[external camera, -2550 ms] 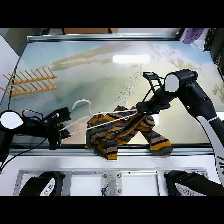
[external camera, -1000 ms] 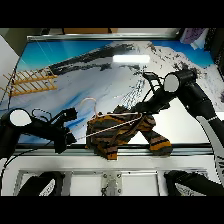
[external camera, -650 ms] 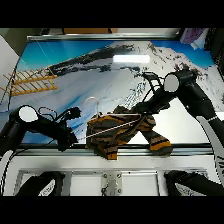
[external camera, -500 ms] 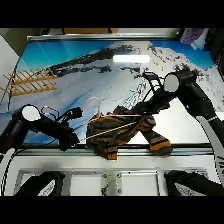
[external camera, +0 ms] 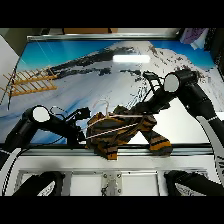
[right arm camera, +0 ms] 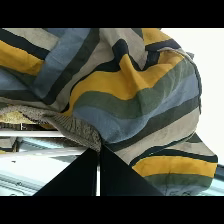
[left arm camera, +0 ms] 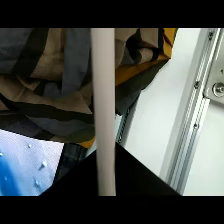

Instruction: Fold the clothes and pants, and hang the long-sleeved shirts on hangers.

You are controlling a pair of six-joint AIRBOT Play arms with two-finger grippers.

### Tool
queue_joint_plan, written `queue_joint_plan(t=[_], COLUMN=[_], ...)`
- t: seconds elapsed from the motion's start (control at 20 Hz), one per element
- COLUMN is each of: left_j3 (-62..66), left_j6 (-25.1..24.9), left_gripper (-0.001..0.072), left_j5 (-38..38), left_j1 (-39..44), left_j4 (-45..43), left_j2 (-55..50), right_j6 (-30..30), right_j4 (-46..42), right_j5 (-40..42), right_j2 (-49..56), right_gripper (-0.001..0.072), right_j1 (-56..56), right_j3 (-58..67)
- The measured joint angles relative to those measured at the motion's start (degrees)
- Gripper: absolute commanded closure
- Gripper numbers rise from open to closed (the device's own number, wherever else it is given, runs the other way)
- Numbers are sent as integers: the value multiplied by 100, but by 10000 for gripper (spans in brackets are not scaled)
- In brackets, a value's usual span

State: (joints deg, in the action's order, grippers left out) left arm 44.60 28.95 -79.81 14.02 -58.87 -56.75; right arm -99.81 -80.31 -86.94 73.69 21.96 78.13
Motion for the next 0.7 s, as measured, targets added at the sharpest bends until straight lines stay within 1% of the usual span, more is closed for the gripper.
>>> queue_joint_plan(t=[0.15,0.35,0.55,0.7], left_j3=[0,0,0,39], left_j6=[-2,-133,-328,-442], left_gripper=[696,695,696,696], left_j5=[181,557,763,890], left_j1=[22,33,37,83], left_j4=[13,74,459,743], left_j2=[0,-4,-173,-415], right_j6=[173,278,291,289], right_j4=[-2,0,31,114], right_j5=[-98,-446,-708,-737], right_j2=[-17,-46,-52,-50], right_gripper=[694,694,694,694], right_j1=[-7,-7,35,181], right_j3=[142,728,1257,1427])
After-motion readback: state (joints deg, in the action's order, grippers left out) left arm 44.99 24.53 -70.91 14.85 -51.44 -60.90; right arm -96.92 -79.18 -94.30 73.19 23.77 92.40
